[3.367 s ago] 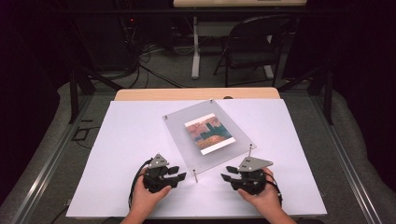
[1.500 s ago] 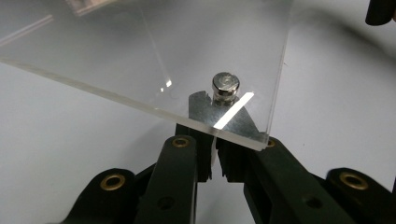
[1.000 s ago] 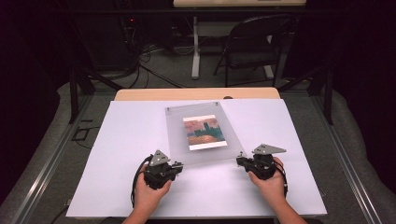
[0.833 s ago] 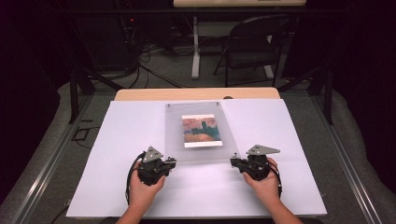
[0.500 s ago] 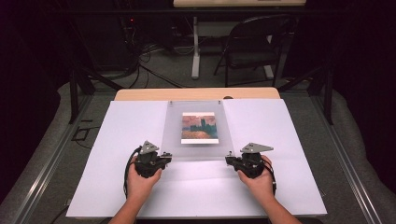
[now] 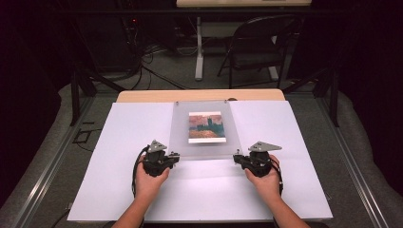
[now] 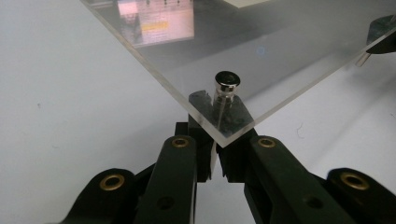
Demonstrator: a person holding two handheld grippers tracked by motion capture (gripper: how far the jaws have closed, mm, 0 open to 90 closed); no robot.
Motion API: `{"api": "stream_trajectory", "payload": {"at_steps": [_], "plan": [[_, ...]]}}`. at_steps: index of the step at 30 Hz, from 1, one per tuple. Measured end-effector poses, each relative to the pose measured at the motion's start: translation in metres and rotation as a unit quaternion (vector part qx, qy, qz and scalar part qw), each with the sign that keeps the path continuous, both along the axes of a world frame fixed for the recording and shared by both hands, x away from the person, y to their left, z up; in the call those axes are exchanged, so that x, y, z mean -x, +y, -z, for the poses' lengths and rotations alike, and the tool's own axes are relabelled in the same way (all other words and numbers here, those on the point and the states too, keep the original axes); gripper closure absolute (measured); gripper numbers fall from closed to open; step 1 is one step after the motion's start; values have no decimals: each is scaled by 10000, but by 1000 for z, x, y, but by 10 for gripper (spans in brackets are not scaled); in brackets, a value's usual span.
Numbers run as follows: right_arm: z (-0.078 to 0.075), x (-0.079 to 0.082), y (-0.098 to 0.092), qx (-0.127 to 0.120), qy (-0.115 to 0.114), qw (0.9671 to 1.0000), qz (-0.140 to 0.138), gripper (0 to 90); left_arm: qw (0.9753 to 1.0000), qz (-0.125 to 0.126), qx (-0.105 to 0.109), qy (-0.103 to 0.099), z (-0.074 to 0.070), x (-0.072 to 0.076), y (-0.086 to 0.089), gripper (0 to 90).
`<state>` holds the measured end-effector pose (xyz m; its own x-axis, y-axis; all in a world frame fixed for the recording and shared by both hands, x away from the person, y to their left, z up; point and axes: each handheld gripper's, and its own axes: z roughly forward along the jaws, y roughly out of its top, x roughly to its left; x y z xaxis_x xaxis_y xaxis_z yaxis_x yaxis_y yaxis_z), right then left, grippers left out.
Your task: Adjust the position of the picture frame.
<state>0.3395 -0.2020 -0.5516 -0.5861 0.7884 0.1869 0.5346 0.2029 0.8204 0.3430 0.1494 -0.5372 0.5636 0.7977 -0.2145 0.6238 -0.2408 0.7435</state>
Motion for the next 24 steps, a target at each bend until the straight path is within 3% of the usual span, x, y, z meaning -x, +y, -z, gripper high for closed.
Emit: {"api": "stream_trajectory", "payload": {"at_steps": [13, 24], "plan": [[9, -2, 3, 263, -27, 9996, 14, 855, 9998, -35, -33, 207, 15, -5, -1, 844], [10, 1, 5, 289, -140, 9995, 61, 852, 9998, -73, 107, 117, 19, -3, 1, 835]]}}
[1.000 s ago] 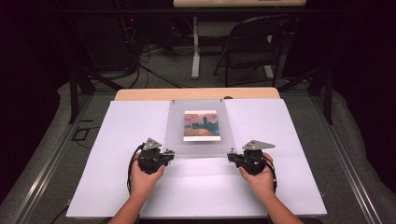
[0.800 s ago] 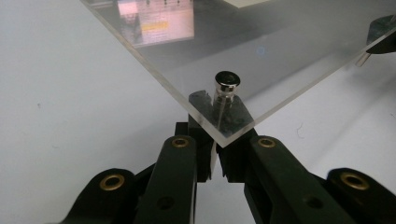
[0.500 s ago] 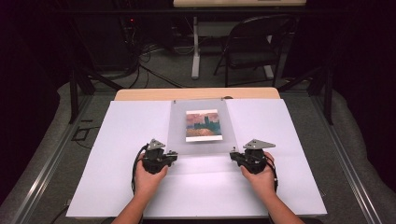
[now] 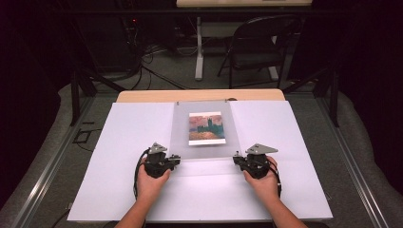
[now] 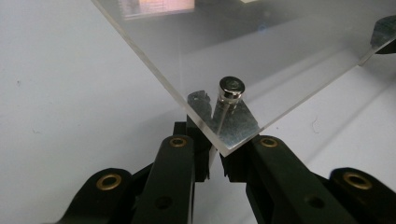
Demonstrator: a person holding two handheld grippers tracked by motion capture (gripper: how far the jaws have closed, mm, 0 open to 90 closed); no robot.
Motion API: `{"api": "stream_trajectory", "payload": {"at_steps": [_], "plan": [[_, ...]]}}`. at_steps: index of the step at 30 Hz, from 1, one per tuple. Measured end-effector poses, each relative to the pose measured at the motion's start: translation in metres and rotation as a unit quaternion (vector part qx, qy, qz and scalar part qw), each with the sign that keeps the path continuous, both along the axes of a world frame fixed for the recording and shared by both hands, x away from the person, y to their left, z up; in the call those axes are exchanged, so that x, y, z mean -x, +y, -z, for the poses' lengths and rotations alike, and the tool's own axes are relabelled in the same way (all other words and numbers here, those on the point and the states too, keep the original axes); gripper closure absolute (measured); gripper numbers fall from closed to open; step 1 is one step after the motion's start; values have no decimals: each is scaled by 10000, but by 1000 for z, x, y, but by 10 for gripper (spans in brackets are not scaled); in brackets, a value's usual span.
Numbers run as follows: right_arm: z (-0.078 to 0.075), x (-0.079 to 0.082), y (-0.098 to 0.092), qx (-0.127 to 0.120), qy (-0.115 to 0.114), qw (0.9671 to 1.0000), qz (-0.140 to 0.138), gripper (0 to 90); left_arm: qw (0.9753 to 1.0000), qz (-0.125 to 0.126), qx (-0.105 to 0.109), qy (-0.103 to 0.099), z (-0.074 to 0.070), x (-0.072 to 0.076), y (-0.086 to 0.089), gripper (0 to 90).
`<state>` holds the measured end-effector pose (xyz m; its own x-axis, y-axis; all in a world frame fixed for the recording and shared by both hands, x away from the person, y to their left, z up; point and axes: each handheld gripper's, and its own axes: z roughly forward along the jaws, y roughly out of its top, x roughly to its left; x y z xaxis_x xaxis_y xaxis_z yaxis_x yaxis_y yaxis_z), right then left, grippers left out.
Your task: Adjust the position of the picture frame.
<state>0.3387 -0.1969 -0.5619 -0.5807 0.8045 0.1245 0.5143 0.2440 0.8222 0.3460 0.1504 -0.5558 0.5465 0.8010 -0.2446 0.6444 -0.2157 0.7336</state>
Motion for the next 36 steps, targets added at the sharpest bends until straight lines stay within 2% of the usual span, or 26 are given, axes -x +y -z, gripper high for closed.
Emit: {"api": "stream_trajectory", "payload": {"at_steps": [10, 16, 20, 25, 27, 31, 34, 36], "plan": [[-1, 1, 1, -52, 63, 10000, 38, 853, 9999, -15, -104, -33, -2, 1, -1, 841], [-1, 3, 4, -30, 68, 10000, -26, 852, 9999, -100, -20, -14, -1, 2, 4, 838], [-1, 3, 3, -14, 46, 10000, -62, 842, 10000, -51, 38, -33, -1, 4, 6, 816], [-5, 11, 3, 122, -51, 9998, -134, 723, 9998, 94, -69, -144, -3, 12, 7, 709], [-7, 16, 2, 173, 21, 9997, -170, 658, 9998, 89, -82, -138, -4, 16, 8, 654], [-13, 25, -2, 350, -53, 9991, -215, 563, 9998, 31, -36, -192, -8, 22, 12, 542], [-17, 30, -6, 374, -108, 9990, -201, 507, 9997, 44, -30, -234, -8, 25, 15, 457], [-17, 32, -9, 321, -23, 9993, -165, 488, 9998, 52, 23, -189, -7, 28, 18, 450]]}}
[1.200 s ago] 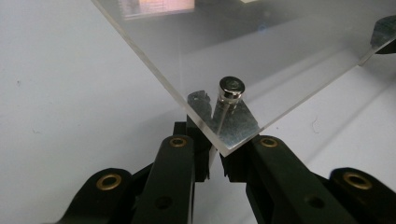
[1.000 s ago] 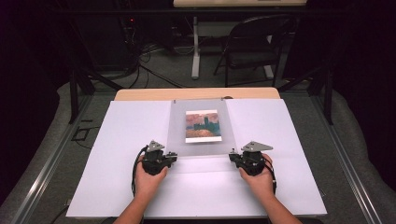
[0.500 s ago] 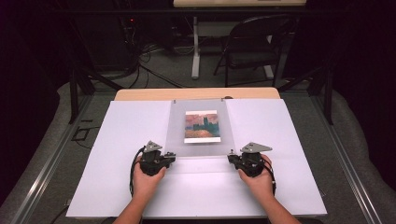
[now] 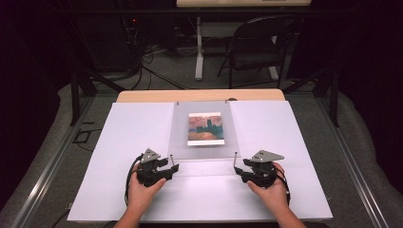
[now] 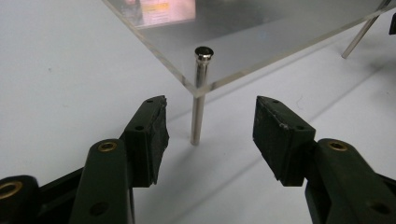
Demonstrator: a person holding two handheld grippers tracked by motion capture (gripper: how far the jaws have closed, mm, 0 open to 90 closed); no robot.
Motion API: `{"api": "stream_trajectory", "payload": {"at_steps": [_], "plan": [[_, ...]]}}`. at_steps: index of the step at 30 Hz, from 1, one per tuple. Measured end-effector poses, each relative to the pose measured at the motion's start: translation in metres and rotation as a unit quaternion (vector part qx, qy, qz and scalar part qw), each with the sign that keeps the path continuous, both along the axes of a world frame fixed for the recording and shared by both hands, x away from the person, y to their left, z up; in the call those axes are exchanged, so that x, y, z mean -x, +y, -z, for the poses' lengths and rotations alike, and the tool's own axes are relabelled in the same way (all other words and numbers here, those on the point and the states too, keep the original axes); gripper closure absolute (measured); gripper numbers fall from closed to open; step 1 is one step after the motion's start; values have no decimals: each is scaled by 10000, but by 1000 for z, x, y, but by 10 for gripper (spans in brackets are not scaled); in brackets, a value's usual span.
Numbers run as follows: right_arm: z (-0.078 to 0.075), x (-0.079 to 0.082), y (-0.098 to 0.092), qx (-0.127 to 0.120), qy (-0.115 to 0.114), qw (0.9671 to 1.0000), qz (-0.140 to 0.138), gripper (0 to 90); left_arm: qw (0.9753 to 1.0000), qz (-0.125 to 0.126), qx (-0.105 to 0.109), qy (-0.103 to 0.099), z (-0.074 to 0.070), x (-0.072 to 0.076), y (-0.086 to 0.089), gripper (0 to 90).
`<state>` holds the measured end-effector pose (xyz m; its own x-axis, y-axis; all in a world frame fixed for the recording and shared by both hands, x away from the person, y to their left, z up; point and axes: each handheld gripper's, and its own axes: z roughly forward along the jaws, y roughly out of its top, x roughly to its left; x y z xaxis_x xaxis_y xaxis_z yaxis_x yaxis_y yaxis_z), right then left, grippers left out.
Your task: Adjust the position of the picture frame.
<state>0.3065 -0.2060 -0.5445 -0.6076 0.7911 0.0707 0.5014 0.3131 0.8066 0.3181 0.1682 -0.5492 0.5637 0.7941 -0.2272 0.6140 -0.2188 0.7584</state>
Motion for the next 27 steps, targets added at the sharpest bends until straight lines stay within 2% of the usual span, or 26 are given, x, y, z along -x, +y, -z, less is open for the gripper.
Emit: {"api": "stream_trajectory", "payload": {"at_steps": [6, 8, 11, 13, 16, 19, 22, 27], "plan": [[0, 4, -5, -13, -49, 10000, 30, 452, 9998, -36, 184, -36, -2, 4, 4, 397], [0, 4, -6, -70, -52, 9999, 92, 449, 9998, -1, 200, -58, -2, 7, 5, 387], [0, 5, -6, 7, -95, 9997, 231, 445, 9998, 90, 131, -74, -1, 10, 6, 390], [-1, 5, -5, 7, -128, 9997, 211, 436, 9998, 112, 128, -73, -1, 12, 6, 393], [-1, 6, -3, -17, -130, 9998, 150, 434, 9998, -28, 180, -1, -3, 14, 7, 411], [-1, 8, -2, -27, -123, 9998, 128, 456, 9997, -62, 227, -38, -3, 16, 9, 424], [-2, 10, -2, 70, -157, 9998, 100, 480, 9997, -131, 129, -154, -5, 17, 10, 435], [-2, 12, -6, 65, -97, 9998, 161, 519, 9998, -67, 64, -150, -6, 18, 11, 456]]}}
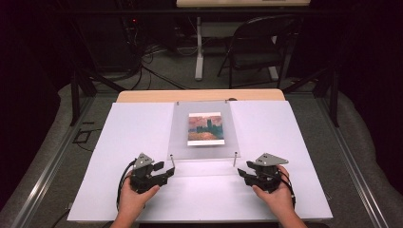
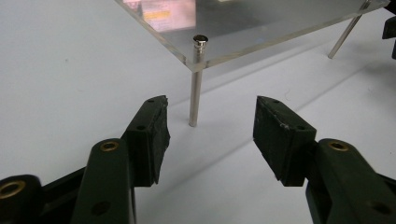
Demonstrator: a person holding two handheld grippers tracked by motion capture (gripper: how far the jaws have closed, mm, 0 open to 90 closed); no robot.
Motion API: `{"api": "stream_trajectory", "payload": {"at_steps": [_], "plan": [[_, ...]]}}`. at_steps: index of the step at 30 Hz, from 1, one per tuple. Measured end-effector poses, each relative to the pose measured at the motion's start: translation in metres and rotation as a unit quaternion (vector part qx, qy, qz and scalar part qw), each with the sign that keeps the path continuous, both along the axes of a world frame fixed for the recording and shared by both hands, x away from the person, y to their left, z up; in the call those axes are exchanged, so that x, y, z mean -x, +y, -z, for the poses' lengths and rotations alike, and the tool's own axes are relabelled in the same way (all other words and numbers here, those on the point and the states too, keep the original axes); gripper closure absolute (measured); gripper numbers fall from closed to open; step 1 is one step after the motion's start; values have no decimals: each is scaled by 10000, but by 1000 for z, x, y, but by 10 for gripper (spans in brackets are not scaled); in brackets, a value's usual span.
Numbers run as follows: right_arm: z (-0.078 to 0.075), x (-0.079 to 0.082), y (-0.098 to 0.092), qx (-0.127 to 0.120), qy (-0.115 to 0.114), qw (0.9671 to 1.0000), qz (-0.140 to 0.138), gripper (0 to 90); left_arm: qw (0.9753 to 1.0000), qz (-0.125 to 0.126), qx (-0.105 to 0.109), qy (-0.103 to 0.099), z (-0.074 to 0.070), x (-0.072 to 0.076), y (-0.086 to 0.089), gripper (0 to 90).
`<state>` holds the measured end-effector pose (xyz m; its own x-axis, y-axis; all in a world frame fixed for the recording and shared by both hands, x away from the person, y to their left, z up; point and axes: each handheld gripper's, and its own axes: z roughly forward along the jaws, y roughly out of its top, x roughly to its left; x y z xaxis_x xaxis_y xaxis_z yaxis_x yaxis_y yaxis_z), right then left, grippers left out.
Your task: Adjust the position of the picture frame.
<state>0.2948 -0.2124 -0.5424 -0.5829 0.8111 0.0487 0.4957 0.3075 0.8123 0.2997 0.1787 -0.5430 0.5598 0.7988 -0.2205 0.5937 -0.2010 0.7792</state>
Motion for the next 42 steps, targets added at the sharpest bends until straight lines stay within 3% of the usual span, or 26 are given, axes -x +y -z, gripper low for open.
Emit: {"api": "stream_trajectory", "payload": {"at_steps": [4, 10, 12, 15, 18, 22, 31, 42], "plan": [[-4, 0, -2, 0, -38, 10000, -21, 534, 10000, 34, -35, 70, -3, 1, 0, 454], [-13, 1, -4, 91, -48, 9998, -161, 519, 9999, 30, -83, -93, -13, 2, 3, 407], [-17, 1, -5, 188, 4, 9997, -125, 520, 9998, 63, -113, -142, -17, 2, 4, 399], [-20, 3, -8, 137, 115, 9998, -104, 494, 9994, 45, -278, -210, -22, 2, 7, 384], [-21, 4, -11, 119, 121, 9999, -4, 442, 9997, 36, -226, -94, -27, 1, 9, 387], [-22, 4, -16, 94, 249, 9996, 45, 432, 9996, 6, -260, -142, -36, -2, 11, 386], [-35, -7, -22, 365, 214, 9991, -50, 409, 9996, 32, -248, -127, -53, -18, 13, 372], [-46, -22, -21, 232, 268, 9994, -29, 391, 9997, 114, -198, 123, -57, -40, 8, 371]]}}
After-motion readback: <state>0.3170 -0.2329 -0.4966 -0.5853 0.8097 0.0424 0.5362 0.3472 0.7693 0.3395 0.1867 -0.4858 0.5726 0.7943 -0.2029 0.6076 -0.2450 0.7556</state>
